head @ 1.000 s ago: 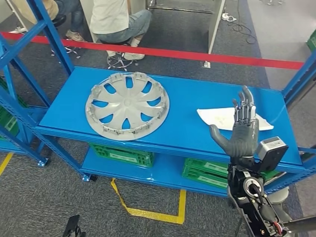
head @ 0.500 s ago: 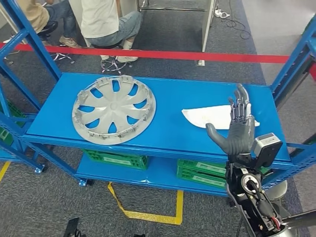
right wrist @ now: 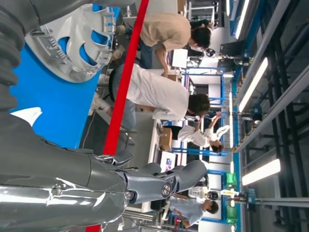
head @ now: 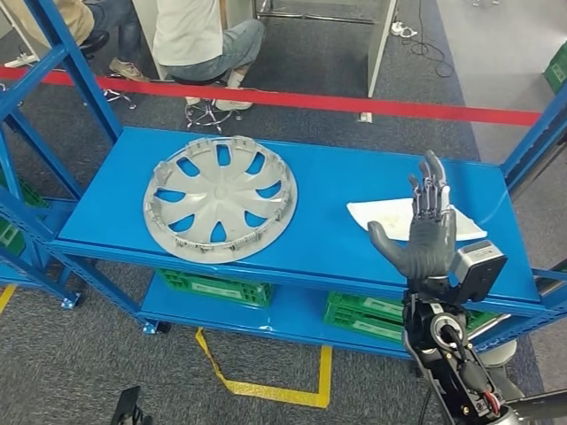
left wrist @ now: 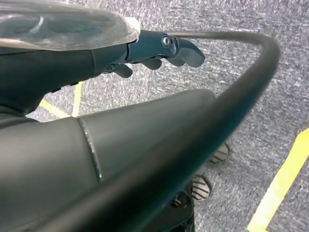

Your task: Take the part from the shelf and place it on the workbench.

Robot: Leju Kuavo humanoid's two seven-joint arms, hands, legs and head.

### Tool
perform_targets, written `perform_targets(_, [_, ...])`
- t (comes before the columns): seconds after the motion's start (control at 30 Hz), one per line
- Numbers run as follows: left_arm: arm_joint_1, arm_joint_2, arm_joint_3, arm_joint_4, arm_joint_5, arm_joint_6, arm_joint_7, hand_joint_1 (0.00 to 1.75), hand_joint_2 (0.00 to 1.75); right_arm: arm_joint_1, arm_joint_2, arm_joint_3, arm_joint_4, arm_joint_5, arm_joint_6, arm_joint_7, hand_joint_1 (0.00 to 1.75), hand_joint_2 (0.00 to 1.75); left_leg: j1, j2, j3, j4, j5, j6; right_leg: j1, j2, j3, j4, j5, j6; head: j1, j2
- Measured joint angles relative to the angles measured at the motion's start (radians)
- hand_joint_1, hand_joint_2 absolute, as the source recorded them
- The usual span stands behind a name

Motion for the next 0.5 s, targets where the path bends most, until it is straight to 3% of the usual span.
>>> perform_targets(0.23, [0.0, 0.0, 0.0, 0.0, 0.003, -0.001, -0.001, 0.0, 0.0, 0.001, 0.0, 0.0, 0.0, 0.006, -0.003, 0.011, 0.0, 1.75, 0.0, 0.0, 0.0, 0.0, -0.002, 0.001, -0.001, 0.0, 0.0, -0.002, -0.001, 0.004, 0.003, 0.0])
perform_targets(0.37, [0.0, 0.0, 0.0, 0.0, 0.003, -0.001, -0.001, 0.0, 0.0, 0.001, 0.0, -0.001, 0.0, 0.031, -0.012, 0.041, 0.0, 0.0, 0.0, 0.0, 0.001, 0.0, -0.002, 0.001, -0.001, 0.0, 0.0, -0.002, -0.001, 0.005, 0.002, 0.0])
perform_targets(0.5, [0.0, 0.0, -0.001, 0.0, 0.004, -0.001, 0.0, 0.0, 0.0, -0.004, -0.007, -0.003, 0.0, 0.054, -0.015, 0.087, 0.0, 0.0, 0.002, 0.0, 0.001, 0.0, -0.002, 0.0, 0.0, 0.0, 0.0, -0.002, -0.001, 0.005, 0.0, 0.0])
